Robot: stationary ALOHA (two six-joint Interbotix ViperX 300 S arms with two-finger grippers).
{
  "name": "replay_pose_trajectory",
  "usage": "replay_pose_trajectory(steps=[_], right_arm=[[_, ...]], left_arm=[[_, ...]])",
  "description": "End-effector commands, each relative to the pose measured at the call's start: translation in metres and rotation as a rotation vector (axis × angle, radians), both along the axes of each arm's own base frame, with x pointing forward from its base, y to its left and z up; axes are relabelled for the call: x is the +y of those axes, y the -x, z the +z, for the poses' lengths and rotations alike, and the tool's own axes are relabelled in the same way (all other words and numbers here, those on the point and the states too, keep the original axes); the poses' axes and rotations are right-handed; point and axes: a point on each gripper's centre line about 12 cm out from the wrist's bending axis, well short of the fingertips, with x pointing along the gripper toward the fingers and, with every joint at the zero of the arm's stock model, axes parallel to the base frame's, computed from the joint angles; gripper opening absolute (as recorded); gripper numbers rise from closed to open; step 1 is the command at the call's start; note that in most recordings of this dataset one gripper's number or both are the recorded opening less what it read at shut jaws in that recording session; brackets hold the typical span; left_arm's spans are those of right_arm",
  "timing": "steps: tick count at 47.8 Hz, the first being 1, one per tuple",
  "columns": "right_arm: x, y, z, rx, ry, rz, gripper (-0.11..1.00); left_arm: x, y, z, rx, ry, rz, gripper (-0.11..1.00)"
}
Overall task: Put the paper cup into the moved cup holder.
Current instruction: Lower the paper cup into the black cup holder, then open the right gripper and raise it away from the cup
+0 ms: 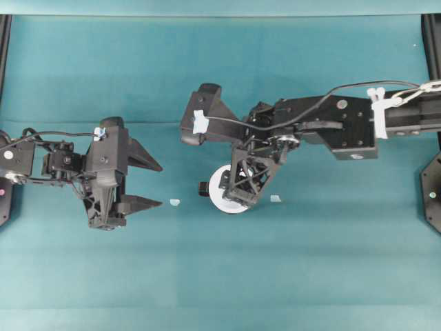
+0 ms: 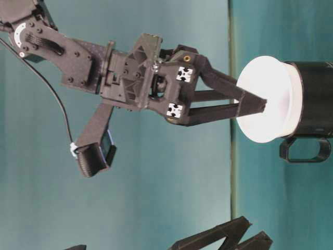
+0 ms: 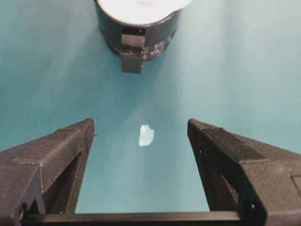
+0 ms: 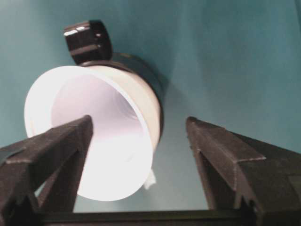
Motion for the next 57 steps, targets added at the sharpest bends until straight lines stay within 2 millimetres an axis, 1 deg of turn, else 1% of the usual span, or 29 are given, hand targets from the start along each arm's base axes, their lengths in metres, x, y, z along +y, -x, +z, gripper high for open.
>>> replay_pose_trajectory(steps=[1,15,24,34,57], right_arm=[[0.002,0.0,0.018,-0.058,0.009,0.013,0.85],[0.004,0.008,0.039,-0.179,0.02,0.016,0.85],[0.006,0.018,0.045,-0.244,0.024,0.017,0.86],[0.008,0.026,0.046,-0.258,0.025,0.021,0.86],[0.011,0.025,0.047,-0.268,0.025,0.03,0.86]], left_arm=[[-0.001,-0.005,0.008,-0.029,-0.001,-0.004,0.8],[-0.001,-0.005,0.008,-0.028,-0.001,-0.003,0.8],[-0.001,-0.005,0.008,-0.028,-0.001,-0.004,0.8],[-0.001,-0.005,0.008,-0.029,-0.001,-0.003,0.8],[-0.001,-0.005,0.008,-0.029,0.0,-0.002,0.8]])
